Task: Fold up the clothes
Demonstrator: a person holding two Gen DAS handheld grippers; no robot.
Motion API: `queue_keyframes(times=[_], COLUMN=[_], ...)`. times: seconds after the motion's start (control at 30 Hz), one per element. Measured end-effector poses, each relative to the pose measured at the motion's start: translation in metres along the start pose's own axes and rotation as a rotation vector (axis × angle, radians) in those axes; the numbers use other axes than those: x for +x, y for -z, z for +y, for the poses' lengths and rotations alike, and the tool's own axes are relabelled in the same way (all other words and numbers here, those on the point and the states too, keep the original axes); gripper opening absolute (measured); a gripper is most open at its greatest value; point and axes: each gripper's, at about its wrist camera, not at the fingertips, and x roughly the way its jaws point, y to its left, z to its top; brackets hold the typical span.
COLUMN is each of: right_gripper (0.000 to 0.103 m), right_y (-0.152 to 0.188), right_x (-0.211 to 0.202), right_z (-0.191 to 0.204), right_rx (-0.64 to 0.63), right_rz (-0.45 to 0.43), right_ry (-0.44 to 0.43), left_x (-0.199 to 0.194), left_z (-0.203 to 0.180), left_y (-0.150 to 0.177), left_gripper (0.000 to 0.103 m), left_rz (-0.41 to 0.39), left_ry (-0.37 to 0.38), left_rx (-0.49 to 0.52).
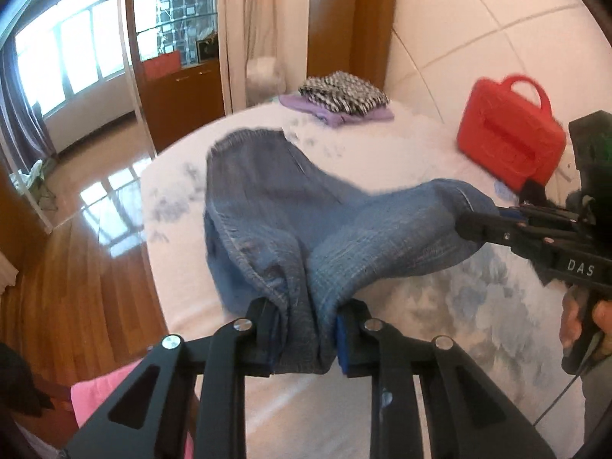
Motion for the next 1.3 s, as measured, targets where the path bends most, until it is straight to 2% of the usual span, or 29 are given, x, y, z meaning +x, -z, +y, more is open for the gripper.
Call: queue_keyframes(times=[0.2, 0.33, 0.53, 0.7, 0.73, 0.77, 0.8, 0.83, 0.87, 0.9, 0.93, 0.97, 1.07, 1.17, 1.3], right_gripper=[0.023, 0.022, 0.022, 0.023, 0.026, 0.028, 0.038, 0.045, 0.046, 0.048, 0.052, 0.054, 0.059, 0.064, 0.066], right_y=[-0.064, -0.111, -0.175, -0.195, -0.194, -0.193, -0.192, -0.191, -0.19, -0.19, -0.192, -0.194, -0.193, -0.19, -0.166], right_x=[0.033, 0.066, 0.15, 0.221, 0.229, 0.236, 0.241, 0.243, 0.245, 0.246, 0.243, 0.236, 0.208, 0.179, 0.149], right_z=[0.016, 0.014, -0.022, -0.074, -0.083, -0.09, -0.097, -0.101, -0.106, -0.11, -0.114, -0.114, -0.105, -0.095, -0.085], right_rx=[-0.001, 0.03, 0.088, 0.207, 0.227, 0.25, 0.271, 0.288, 0.305, 0.322, 0.333, 0.336, 0.316, 0.297, 0.312], right_rz=[-0.029, -0.041, 0.027, 0.108, 0.119, 0.131, 0.14, 0.143, 0.147, 0.149, 0.146, 0.137, 0.097, 0.058, 0.03], right_ry=[0.037, 0.056, 0.096, 0.12, 0.128, 0.138, 0.146, 0.151, 0.155, 0.161, 0.172, 0.188, 0.222, 0.25, 0.264], left_x=[0.029, 0.07, 0.168, 0.222, 0.23, 0.237, 0.243, 0.241, 0.238, 0.235, 0.23, 0.224, 0.205, 0.193, 0.178], left_z=[0.046, 0.084, 0.127, 0.146, 0.149, 0.152, 0.154, 0.155, 0.156, 0.156, 0.155, 0.153, 0.147, 0.15, 0.154], left_y=[-0.046, -0.09, -0.142, -0.162, -0.165, -0.168, -0.171, -0.173, -0.175, -0.178, -0.181, -0.183, -0.186, -0.193, -0.204], left_gripper=[0.022, 0.022, 0.022, 0.022, 0.023, 0.028, 0.032, 0.043, 0.059, 0.068, 0.081, 0.087, 0.087, 0.087, 0.087], left_rz=[-0.021, -0.037, 0.085, 0.211, 0.237, 0.263, 0.284, 0.285, 0.287, 0.288, 0.289, 0.29, 0.304, 0.318, 0.327], left_ry=[0.026, 0.057, 0.11, 0.187, 0.207, 0.228, 0.25, 0.275, 0.301, 0.326, 0.346, 0.362, 0.361, 0.4, 0.459], left_rx=[-0.034, -0.048, -0.057, -0.069, -0.075, -0.081, -0.087, -0.092, -0.098, -0.101, -0.092, -0.082, -0.05, -0.052, -0.057])
